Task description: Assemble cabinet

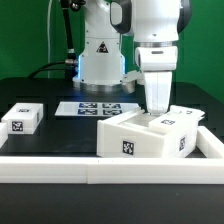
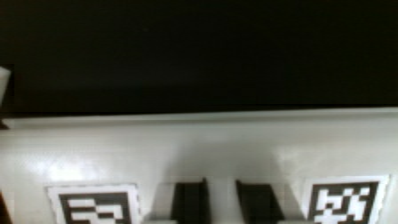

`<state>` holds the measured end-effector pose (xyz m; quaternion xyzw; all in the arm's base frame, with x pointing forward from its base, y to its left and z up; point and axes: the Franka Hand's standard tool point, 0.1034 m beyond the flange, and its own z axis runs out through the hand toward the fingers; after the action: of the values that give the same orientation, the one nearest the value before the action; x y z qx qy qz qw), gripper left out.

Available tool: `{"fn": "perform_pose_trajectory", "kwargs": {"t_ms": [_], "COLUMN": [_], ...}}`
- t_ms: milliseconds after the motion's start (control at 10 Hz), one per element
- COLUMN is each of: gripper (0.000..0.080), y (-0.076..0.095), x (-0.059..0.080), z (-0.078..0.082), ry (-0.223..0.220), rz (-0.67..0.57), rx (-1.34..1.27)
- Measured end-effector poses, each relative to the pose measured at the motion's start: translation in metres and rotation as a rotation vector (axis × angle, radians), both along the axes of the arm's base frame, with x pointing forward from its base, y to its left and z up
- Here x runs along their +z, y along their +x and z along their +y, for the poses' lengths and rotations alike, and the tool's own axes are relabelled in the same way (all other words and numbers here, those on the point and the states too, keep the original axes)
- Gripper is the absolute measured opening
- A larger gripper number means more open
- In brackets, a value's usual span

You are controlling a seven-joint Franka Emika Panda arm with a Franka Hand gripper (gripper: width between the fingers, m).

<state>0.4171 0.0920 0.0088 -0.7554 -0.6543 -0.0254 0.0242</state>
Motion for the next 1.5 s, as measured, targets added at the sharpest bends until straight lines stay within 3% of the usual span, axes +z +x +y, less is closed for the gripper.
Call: {"fn": "perform_pose_trajectory", "kwargs": {"t_ms": [500, 900, 1300, 1500], "gripper": [0.0069, 0.0070, 0.0071, 0.0071], "y": [-0.001, -0.001, 0.011, 0.016], "x": [0.000, 0.025, 0.054, 0.057], "z": [-0.001, -0.002, 0.001, 0.002], "ry": [-0.003, -0.041, -0.070, -0.068], "rz": [0.007, 0.040, 0.037, 0.027], "rx": [-0.014, -0.132, -0.258, -0.270]}}
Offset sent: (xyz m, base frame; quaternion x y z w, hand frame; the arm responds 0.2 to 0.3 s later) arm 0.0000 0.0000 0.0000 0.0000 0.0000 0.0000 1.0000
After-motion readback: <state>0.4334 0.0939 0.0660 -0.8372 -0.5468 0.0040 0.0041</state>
